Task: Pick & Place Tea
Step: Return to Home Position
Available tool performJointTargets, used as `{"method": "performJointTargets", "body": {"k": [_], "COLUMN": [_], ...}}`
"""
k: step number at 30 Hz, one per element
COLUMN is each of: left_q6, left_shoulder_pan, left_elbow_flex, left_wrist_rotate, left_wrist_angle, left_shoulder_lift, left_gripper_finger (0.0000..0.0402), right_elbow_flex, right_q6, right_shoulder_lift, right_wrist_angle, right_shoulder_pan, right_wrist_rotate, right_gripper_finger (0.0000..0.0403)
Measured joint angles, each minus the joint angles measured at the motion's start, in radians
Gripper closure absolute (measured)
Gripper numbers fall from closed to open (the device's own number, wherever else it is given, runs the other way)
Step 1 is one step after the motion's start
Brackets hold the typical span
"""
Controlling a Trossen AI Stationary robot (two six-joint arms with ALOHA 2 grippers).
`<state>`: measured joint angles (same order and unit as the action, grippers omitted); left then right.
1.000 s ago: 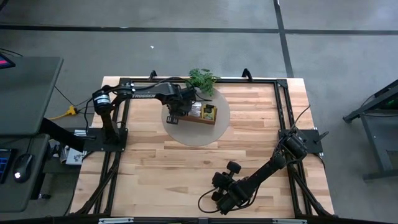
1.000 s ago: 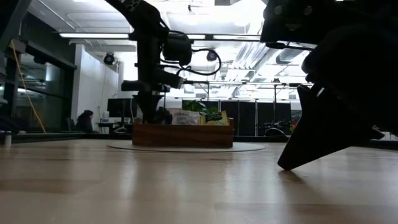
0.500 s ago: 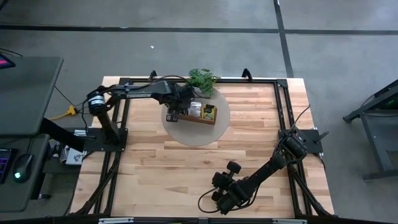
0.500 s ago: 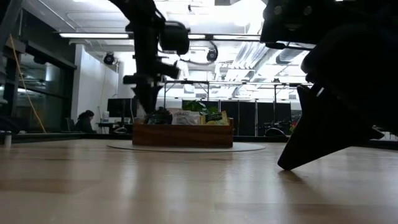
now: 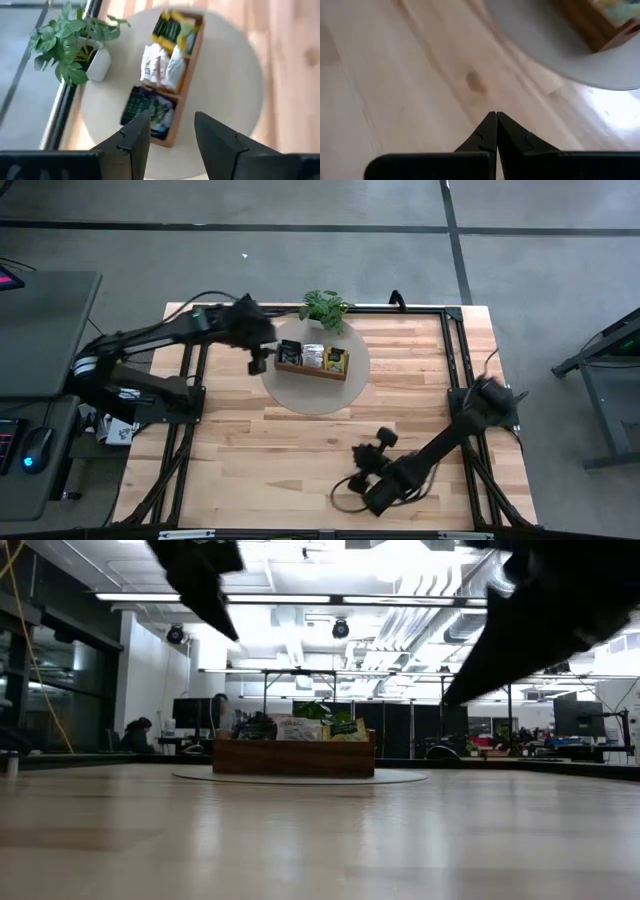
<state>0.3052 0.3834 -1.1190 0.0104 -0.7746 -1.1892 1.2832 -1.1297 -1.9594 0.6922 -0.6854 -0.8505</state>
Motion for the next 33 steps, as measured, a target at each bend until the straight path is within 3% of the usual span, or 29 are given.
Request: {"method": "performJointTargets", "body": {"k": [5,10,13,17,25,33], "left_q6": [-0.1,-0.193,-0.242,-0.288,-0.31,-0.341], "left_shoulder_pan": [0.0,-0.04,-0.072,-0.117,-0.176,-0.175], "left_elbow_flex": [0.212,0.437,0.536,0.628,0.737,0.873], "left_wrist_rotate": [0.093,0.133,0.128,0.082,0.057,0.031], "left_wrist_angle": [0.152,0.327,0.412,0.489,0.724,0.886], "left_shoulder_lift": [0.218,0.388,0.477,0.551,0.565,0.581], "left_gripper_finger": [0.0252,0.0252,0.0252,0.0252,0.0252,0.0252], "right_elbow_flex": [-0.318,-0.645,-0.817,-0.993,-1.147,-1.273], "right_q6": [0.13,0.482,0.748,0.987,1.036,0.981], "right_shoulder_lift": [0.281,0.607,0.802,1.034,1.389,1.596], "right_wrist_angle": [-0.304,-0.748,-1.06,-1.346,-1.294,-1.189], "right_shoulder_pan": [0.009,0.085,0.161,0.31,0.604,0.646], "right_wrist_rotate": [-0.071,-0.092,0.009,0.249,0.633,0.659], "right_gripper_finger": [0.0402,0.0402,0.0402,0.0402,0.0402,0.0403]}}
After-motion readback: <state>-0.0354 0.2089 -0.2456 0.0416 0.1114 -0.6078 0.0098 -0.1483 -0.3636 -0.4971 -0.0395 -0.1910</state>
